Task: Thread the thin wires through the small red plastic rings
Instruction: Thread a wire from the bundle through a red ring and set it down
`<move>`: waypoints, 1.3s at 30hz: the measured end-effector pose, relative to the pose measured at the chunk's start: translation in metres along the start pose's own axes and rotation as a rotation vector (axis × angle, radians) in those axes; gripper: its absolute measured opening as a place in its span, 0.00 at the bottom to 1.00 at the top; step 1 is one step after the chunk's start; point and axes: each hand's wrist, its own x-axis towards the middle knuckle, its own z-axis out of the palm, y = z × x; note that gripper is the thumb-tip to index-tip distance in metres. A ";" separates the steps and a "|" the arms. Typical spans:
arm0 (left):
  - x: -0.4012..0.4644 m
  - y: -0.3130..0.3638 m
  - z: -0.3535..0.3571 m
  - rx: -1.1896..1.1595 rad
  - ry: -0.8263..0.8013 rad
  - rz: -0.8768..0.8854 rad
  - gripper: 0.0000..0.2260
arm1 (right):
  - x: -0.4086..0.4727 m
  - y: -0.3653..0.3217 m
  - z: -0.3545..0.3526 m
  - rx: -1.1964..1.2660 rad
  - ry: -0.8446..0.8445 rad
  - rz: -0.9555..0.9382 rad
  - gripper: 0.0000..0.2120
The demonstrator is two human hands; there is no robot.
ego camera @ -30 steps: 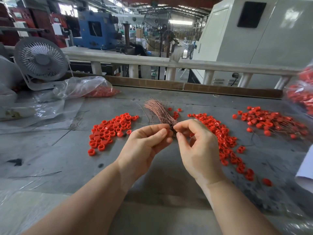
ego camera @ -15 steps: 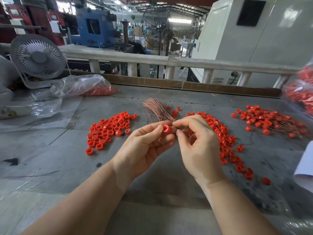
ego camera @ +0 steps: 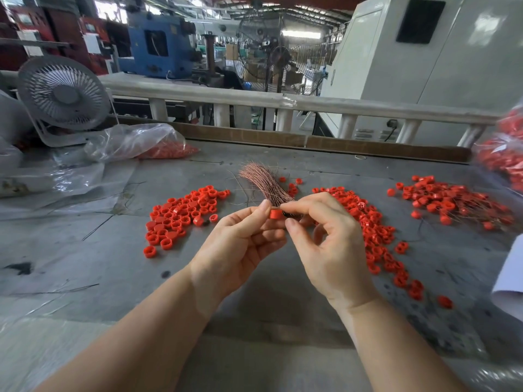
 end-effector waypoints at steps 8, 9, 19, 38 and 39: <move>-0.001 -0.002 0.003 -0.001 -0.009 0.015 0.09 | 0.000 0.001 0.002 0.007 -0.008 -0.012 0.05; -0.001 -0.002 0.003 0.004 -0.004 0.017 0.09 | 0.000 0.001 0.002 0.005 -0.011 -0.011 0.05; -0.003 -0.001 0.006 0.038 0.012 0.043 0.08 | 0.001 0.003 0.004 0.021 -0.029 0.052 0.03; -0.006 -0.002 0.014 0.362 0.254 0.378 0.04 | -0.001 0.006 0.005 -0.082 -0.037 0.097 0.05; -0.005 -0.001 0.012 0.342 0.293 0.374 0.04 | -0.002 0.006 0.004 -0.126 -0.034 0.082 0.05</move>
